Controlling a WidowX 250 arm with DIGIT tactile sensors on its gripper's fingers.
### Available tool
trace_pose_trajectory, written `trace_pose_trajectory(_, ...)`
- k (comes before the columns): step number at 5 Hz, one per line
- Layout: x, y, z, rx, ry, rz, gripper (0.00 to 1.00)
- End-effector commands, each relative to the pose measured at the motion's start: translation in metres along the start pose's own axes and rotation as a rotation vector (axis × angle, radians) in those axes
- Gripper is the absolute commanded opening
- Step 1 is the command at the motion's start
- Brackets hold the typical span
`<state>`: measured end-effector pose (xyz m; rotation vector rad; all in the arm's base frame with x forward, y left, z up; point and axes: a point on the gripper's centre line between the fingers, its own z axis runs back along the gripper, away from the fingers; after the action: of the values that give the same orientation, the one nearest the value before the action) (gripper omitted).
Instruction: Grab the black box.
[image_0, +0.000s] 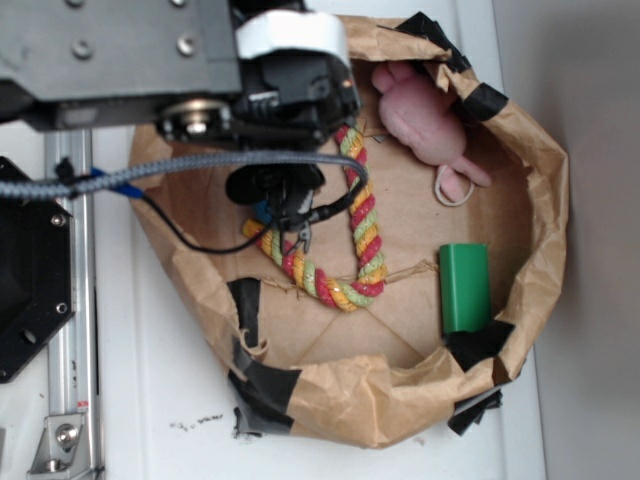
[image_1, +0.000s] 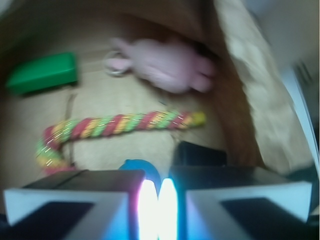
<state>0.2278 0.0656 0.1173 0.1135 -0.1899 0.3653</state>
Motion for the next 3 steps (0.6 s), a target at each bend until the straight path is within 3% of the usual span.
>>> trace_pose_trajectory(1, -0.013, 0.027, -0.035, -0.009, 0.036, 0.424, 1.0)
trace_pose_trajectory(3, -0.048, 0.051, -0.019, 0.053, 0.069, 0.724, 1.0)
